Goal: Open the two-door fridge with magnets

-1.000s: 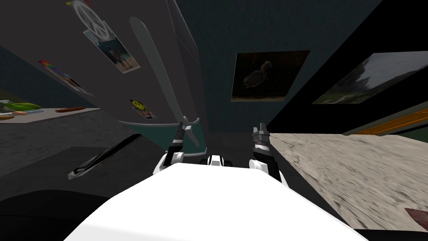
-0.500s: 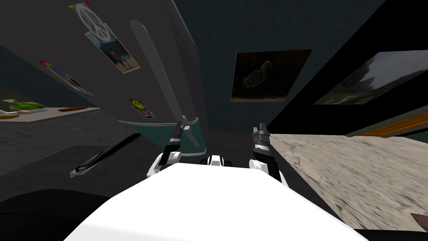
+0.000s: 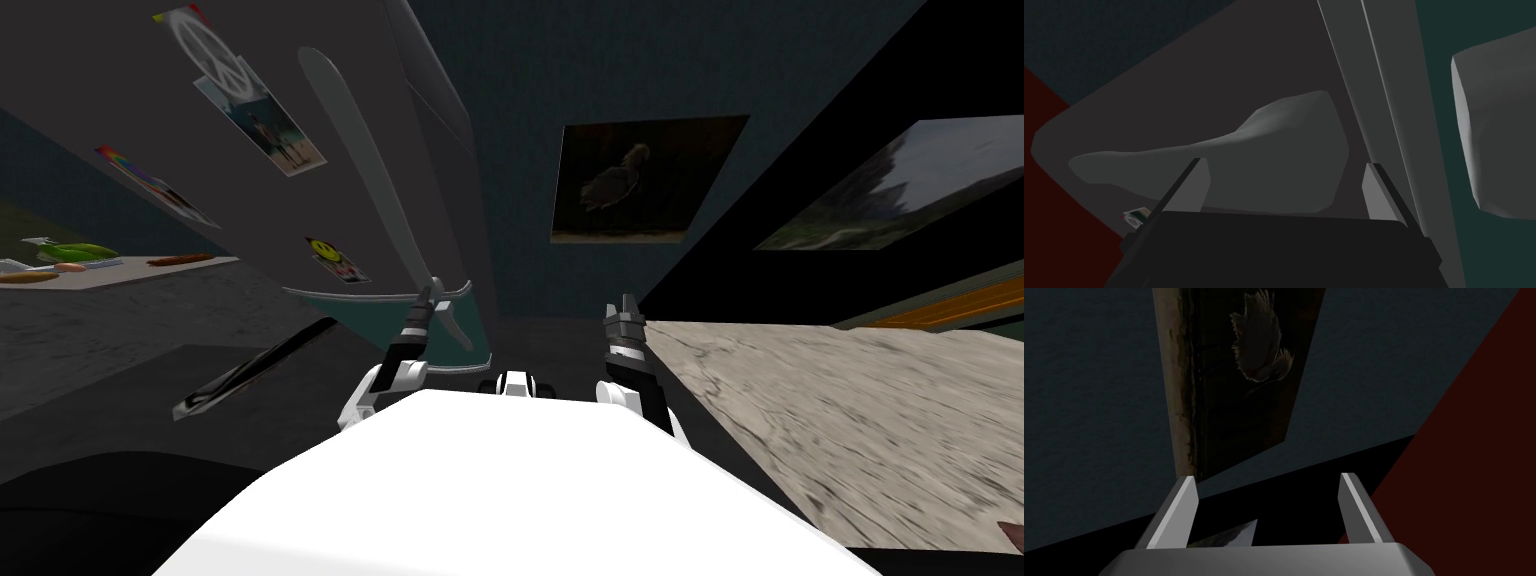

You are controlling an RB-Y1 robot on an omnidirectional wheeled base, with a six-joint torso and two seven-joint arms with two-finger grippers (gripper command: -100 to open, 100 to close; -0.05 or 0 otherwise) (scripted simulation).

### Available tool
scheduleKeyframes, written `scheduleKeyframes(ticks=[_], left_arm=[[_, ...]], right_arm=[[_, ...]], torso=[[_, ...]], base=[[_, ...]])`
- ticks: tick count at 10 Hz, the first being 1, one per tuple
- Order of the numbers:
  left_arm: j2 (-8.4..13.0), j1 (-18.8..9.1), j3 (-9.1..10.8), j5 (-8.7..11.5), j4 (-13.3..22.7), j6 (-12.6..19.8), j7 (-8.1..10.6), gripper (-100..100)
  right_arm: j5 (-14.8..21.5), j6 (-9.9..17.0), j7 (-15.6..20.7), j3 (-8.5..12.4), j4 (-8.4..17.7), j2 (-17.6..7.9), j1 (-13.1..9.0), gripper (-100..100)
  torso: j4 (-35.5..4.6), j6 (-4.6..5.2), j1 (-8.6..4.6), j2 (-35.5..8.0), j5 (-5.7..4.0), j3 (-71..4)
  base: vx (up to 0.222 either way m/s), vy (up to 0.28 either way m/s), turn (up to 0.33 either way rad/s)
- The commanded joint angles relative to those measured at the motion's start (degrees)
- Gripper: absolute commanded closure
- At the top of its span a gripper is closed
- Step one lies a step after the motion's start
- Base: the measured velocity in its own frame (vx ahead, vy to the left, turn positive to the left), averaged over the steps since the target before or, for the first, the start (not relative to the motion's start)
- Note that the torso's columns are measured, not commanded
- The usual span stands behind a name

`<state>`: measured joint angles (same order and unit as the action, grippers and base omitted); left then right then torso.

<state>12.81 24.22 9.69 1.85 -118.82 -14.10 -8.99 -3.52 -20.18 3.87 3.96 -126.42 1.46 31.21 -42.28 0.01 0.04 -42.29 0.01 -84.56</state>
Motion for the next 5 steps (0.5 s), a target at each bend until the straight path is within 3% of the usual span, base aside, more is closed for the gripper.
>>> scheduleKeyframes(ticks=[1,5], left_arm=[[1.1,0.6,1.02,0.3,-2.6,4.4,0.01,-100],[2.2,1.0,1.97,0.5,-4.7,9.5,0.03,-100]], right_arm=[[0.0,0.0,0.0,0.0,0.0,0.0,0.0,0],[0.0,0.0,0.0,0.0,0.0,0.0,0.0,0]], torso=[[0.0,-0.01,-0.02,0.0,0.0,0.0],[0.0,0.06,-0.11,0.1,-0.04,-0.1]], base=[[0.017,-0.057,0.027],[0.012,-0.04,0.023]])
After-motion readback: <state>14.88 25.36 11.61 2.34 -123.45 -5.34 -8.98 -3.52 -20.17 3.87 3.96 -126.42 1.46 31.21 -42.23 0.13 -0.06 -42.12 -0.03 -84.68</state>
